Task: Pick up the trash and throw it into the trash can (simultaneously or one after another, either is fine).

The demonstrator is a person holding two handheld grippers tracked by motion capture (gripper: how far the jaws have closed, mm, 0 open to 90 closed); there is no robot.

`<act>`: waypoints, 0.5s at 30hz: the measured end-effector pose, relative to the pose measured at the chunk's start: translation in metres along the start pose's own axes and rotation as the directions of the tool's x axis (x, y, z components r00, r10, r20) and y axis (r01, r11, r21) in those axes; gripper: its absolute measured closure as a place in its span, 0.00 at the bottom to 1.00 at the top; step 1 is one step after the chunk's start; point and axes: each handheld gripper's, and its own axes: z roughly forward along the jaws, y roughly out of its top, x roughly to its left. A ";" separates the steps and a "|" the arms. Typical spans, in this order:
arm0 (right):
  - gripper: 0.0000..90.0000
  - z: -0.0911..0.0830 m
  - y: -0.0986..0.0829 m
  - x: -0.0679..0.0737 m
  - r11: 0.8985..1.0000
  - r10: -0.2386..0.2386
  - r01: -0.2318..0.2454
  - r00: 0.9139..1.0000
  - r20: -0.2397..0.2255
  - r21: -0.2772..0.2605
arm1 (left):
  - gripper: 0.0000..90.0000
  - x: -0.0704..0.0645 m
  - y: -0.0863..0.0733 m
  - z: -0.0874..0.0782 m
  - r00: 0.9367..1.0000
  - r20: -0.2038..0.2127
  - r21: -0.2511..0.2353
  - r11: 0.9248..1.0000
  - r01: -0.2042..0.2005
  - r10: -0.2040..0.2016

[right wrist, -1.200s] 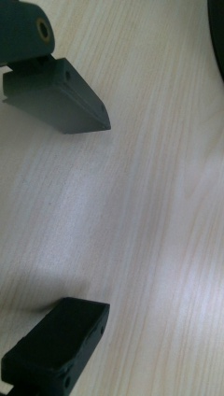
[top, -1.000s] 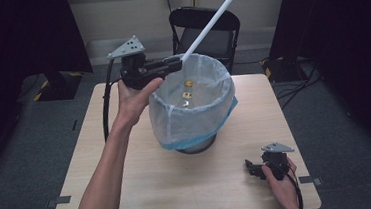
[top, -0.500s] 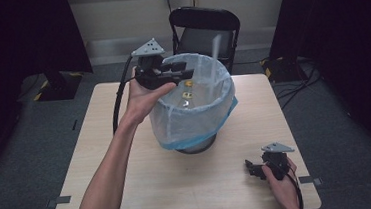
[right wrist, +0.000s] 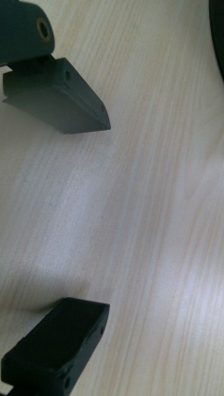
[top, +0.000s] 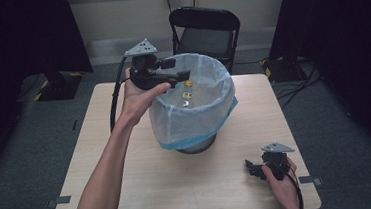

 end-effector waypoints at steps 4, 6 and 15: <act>0.11 0.000 0.000 0.000 1.000 0.000 0.000 1.000 0.000 0.000 | 0.27 0.007 -0.003 -0.015 0.999 -0.043 -0.017 1.000 -0.002 0.001; 0.11 0.000 0.000 0.000 1.000 0.000 0.000 1.000 0.000 0.000 | 0.27 0.009 -0.005 -0.022 0.999 -0.051 -0.030 1.000 0.001 -0.003; 0.11 0.000 0.000 0.000 1.000 0.000 0.000 1.000 0.000 0.000 | 0.23 0.014 -0.013 -0.042 0.997 -0.074 -0.031 0.999 0.014 -0.016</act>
